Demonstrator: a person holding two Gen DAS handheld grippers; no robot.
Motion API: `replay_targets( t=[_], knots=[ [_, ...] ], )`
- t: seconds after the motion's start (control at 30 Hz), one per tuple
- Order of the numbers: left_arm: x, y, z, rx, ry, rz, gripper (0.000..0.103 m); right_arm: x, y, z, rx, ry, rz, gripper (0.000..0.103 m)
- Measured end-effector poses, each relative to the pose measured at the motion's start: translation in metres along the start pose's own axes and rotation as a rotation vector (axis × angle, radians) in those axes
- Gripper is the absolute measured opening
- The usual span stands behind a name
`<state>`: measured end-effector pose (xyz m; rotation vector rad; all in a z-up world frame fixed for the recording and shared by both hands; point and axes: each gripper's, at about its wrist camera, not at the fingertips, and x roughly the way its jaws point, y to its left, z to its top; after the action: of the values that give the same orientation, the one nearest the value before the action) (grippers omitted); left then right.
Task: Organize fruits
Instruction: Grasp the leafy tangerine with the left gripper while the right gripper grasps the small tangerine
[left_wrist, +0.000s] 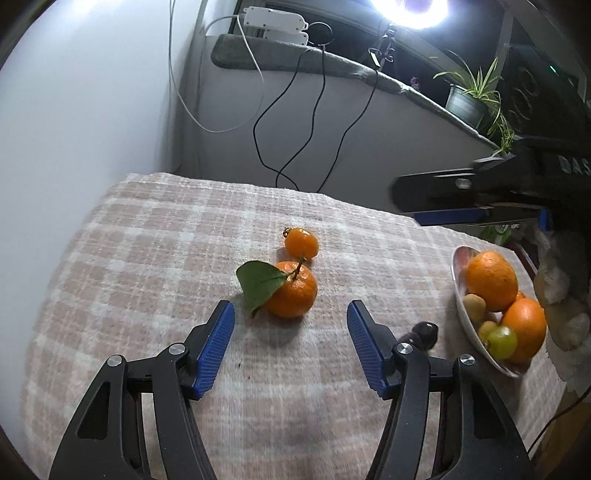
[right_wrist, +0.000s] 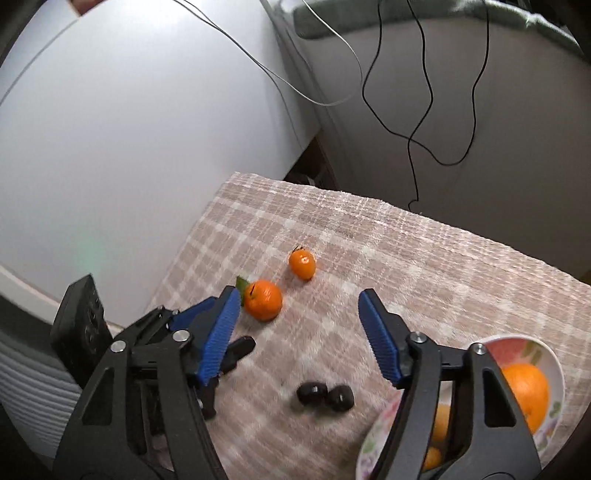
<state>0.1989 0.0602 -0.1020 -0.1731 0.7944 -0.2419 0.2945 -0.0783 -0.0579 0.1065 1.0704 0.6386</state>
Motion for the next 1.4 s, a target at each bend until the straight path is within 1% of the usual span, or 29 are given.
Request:
replay_targets(
  t=[0.1,0.27,0.57,0.67,0.8,0.93,0.97,1.03,1.13,1.4],
  knots=[
    [0.005,-0.001,0.001,0.005,0.009,-0.002,0.059,0.016,0.004,0.006,-0.003,0.029,-0.009,0.062],
    [0.007,0.001,0.004,0.003,0.009,-0.006,0.055,0.040,0.010,0.014,-0.012,0.064,-0.048,0.055],
    [0.014,0.001,0.007,0.001,0.022,-0.002,0.050,0.069,0.014,0.026,-0.015,0.094,-0.088,0.046],
    [0.015,0.004,0.007,-0.013,0.027,0.001,0.049,0.074,0.013,0.027,-0.010,0.099,-0.092,0.042],
    [0.020,0.005,0.006,-0.020,0.044,0.004,0.047,0.080,0.015,0.026,-0.021,0.113,-0.105,0.041],
    [0.023,0.005,0.008,-0.022,0.053,0.007,0.040,0.086,0.015,0.024,-0.030,0.130,-0.120,0.038],
    [0.025,0.004,0.010,-0.023,0.052,0.006,0.039,0.087,0.015,0.023,-0.029,0.135,-0.125,0.034],
    [0.026,0.004,0.010,-0.025,0.052,0.004,0.034,0.090,0.014,0.024,-0.026,0.140,-0.129,0.031],
    [0.028,0.003,0.012,-0.027,0.052,0.003,0.033,0.092,0.012,0.023,-0.027,0.142,-0.135,0.028],
    [0.024,0.007,0.010,-0.044,0.045,-0.014,0.032,0.090,0.017,0.021,-0.047,0.128,-0.148,0.027]
  ],
)
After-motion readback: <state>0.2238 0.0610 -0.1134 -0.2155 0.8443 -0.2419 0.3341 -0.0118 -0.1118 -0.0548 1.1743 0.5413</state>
